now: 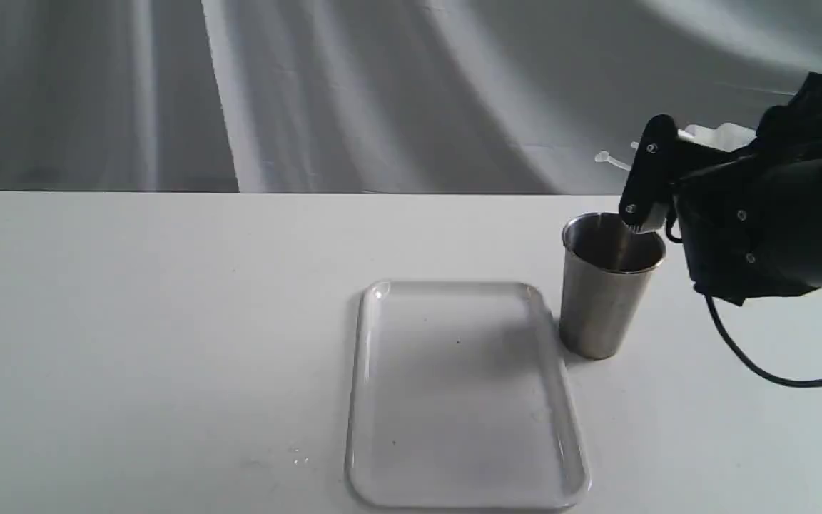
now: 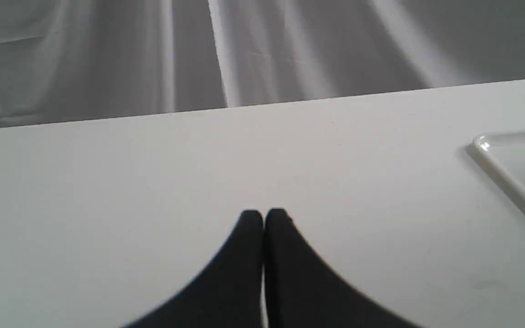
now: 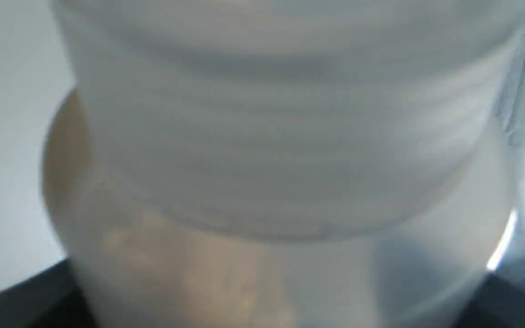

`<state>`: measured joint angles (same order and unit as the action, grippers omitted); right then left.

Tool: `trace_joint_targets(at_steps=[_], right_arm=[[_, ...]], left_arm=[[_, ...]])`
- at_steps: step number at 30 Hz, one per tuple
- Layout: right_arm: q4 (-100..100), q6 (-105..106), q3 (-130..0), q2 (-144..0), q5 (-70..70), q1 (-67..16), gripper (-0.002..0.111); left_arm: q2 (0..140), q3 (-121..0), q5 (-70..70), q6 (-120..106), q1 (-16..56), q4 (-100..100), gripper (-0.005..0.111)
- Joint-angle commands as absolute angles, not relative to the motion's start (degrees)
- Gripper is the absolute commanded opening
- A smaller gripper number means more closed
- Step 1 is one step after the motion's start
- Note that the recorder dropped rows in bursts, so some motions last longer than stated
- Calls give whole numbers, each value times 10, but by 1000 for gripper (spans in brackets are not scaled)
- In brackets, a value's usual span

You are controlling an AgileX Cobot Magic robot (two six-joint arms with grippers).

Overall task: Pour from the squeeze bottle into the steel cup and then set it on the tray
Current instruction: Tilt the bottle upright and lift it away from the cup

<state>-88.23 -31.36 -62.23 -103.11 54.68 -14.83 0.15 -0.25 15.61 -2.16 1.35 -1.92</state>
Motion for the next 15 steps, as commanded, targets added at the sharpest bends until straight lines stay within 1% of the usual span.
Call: trace_joint_targets(at_steps=[1, 15], right_arm=[[-859, -359, -627, -1022, 518, -148, 9], [-809, -406, -627, -1016, 435, -148, 9]], left_arm=[[0, 0, 152, -19, 13, -19, 0], [0, 0, 152, -20, 13, -19, 0]])
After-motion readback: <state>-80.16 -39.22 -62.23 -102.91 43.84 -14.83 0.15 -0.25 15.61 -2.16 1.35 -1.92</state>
